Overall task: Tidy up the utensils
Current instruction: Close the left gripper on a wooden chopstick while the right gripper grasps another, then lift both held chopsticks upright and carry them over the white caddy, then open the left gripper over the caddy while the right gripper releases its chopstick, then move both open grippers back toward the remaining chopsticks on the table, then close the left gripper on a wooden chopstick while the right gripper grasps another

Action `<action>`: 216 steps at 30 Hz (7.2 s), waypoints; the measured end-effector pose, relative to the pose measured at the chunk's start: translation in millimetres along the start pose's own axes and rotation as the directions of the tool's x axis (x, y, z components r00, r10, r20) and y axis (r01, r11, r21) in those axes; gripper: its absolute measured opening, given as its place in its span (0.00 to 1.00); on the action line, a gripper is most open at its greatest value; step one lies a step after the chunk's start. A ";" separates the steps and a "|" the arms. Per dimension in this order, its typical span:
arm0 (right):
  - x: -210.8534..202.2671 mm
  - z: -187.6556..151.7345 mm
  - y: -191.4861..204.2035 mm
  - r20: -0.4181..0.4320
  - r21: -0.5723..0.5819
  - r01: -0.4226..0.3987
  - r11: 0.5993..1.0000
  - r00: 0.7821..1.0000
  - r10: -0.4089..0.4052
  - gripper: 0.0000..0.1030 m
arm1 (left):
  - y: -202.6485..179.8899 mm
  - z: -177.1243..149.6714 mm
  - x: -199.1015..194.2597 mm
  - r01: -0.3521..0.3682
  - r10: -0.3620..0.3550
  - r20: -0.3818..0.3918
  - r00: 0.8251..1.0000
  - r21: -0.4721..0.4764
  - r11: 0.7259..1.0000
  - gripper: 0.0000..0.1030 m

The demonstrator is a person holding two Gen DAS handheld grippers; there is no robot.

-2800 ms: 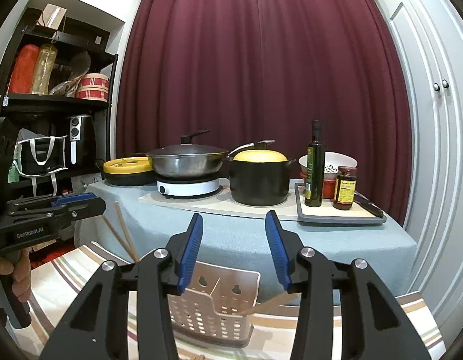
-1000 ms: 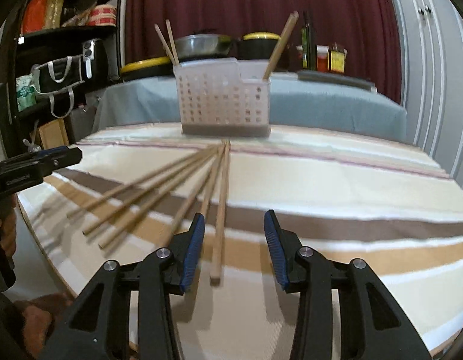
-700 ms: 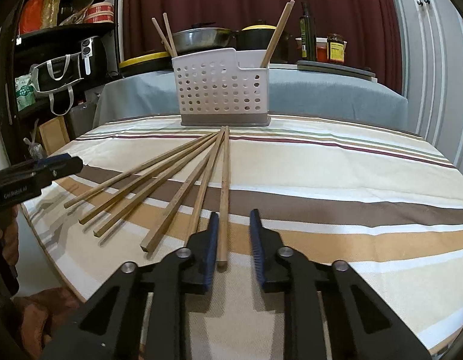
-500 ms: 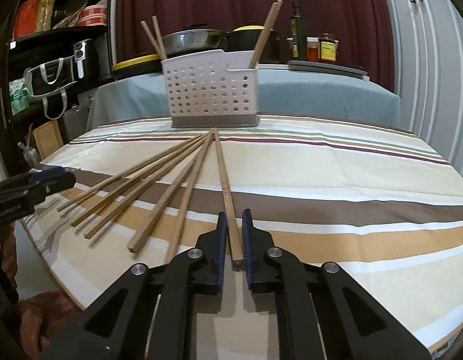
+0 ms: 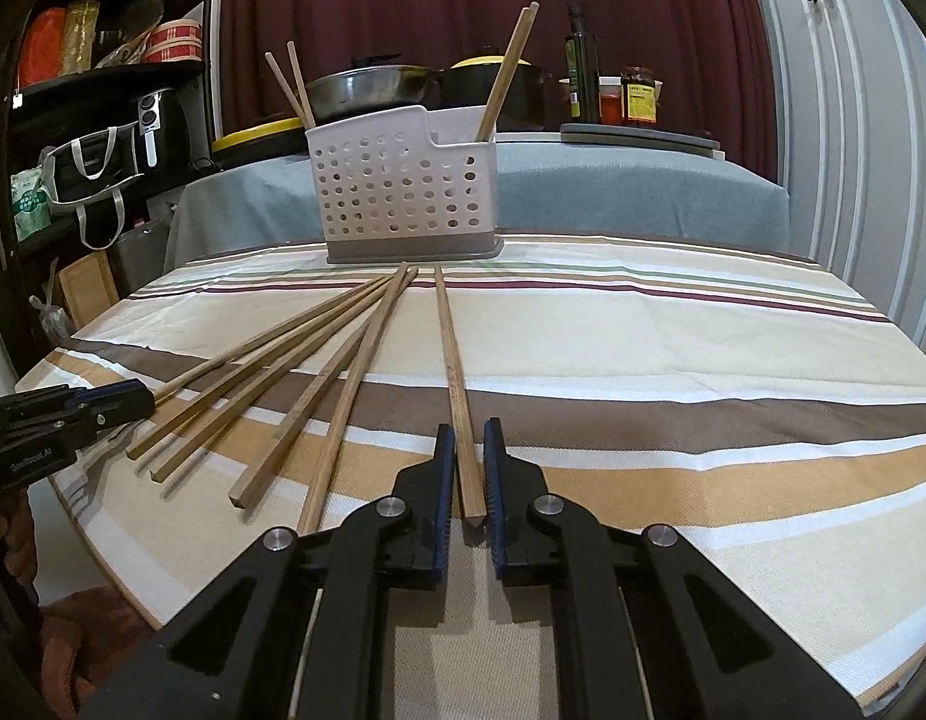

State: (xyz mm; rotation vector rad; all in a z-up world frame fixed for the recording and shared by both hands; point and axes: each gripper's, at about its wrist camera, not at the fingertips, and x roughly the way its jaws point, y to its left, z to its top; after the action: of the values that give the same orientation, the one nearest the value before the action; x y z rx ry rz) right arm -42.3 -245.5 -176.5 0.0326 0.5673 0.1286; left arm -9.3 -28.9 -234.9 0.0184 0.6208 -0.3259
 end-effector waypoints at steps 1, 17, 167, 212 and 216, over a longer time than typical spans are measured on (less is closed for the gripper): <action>-0.2 -0.2 -0.1 0.002 -0.001 -0.001 1.000 1.000 0.001 0.11 | -1.0 0.4 -0.1 0.001 -0.001 0.001 1.000 0.003 1.000 0.09; -2.3 -1.6 -1.5 0.016 -0.002 -0.023 1.000 1.000 0.023 0.10 | -2.9 5.2 -4.0 0.004 -0.004 0.020 1.000 0.029 1.000 0.06; -14.6 74.6 20.9 0.122 -0.059 0.030 0.998 0.992 -0.022 0.45 | 21.5 101.6 -24.3 -0.126 0.131 0.167 0.977 -0.041 0.991 0.59; 3.6 8.0 5.6 -0.047 -0.009 0.041 0.999 0.998 -0.042 0.08 | -35.0 9.9 16.6 0.030 -0.027 -0.050 0.998 0.042 0.999 0.15; 3.3 7.6 6.6 -0.042 -0.009 0.036 0.999 0.998 -0.036 0.08 | -25.4 9.6 16.2 0.012 -0.011 -0.046 0.999 0.027 1.000 0.07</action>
State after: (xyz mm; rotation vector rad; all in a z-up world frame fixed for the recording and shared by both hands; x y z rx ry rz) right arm -36.2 -238.6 -171.4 0.0114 0.6093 0.0968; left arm 0.8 -58.9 -234.3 0.0485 0.6620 -0.3459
